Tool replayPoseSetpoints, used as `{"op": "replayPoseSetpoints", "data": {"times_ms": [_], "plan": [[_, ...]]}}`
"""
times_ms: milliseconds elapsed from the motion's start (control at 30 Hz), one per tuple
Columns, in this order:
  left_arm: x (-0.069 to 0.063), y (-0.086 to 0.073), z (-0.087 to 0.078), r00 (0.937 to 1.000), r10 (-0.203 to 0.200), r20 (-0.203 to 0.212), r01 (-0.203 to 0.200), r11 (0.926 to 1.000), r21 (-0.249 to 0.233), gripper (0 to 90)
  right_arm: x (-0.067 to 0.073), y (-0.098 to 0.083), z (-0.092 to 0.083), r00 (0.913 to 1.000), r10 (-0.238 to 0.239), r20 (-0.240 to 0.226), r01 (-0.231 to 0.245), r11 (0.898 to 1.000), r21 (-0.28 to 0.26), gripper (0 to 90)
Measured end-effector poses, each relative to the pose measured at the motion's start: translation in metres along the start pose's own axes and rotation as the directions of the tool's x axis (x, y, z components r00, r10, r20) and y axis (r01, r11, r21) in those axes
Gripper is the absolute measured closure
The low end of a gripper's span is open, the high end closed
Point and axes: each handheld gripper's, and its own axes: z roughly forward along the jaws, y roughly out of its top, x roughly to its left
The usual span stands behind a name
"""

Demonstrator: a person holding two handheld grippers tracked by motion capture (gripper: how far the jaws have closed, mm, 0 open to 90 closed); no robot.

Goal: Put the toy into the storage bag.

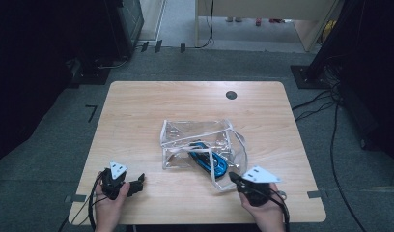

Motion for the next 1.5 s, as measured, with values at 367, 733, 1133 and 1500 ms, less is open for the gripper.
{"op": "replayPoseSetpoints", "data": {"times_ms": [367, 733, 1133, 1500], "plan": [[0.0, 0.0, 0.0, 1.0, 0.003, 0.003, -0.003, 1.0, 0.001, 9.1, 0.007, 0.001, 0.047, 0.9992, -0.035, -0.018, 0.037, 0.992, 0.123, 90.0], [0.0, 0.0, 0.0, 1.0, 0.003, 0.003, -0.003, 1.0, 0.0, 9.1, -0.001, -0.008, 0.041, 0.9948, 0.019, -0.1, -0.017, 1.0, 0.017, 90.0], [0.0, 0.001, 0.001, 1.0, 0.005, 0.005, -0.005, 1.0, 0.0, 9.0, 0.016, -0.024, 0.051, 0.9904, -0.122, 0.064, 0.124, 0.992, -0.026, 90.0], [0.0, 0.001, 0.001, 1.0, 0.005, 0.005, -0.005, 1.0, 0.0, 9.1, 0.008, -0.019, 0.047, 0.9937, -0.039, 0.105, 0.049, 0.994, -0.095, 51.6]]}}
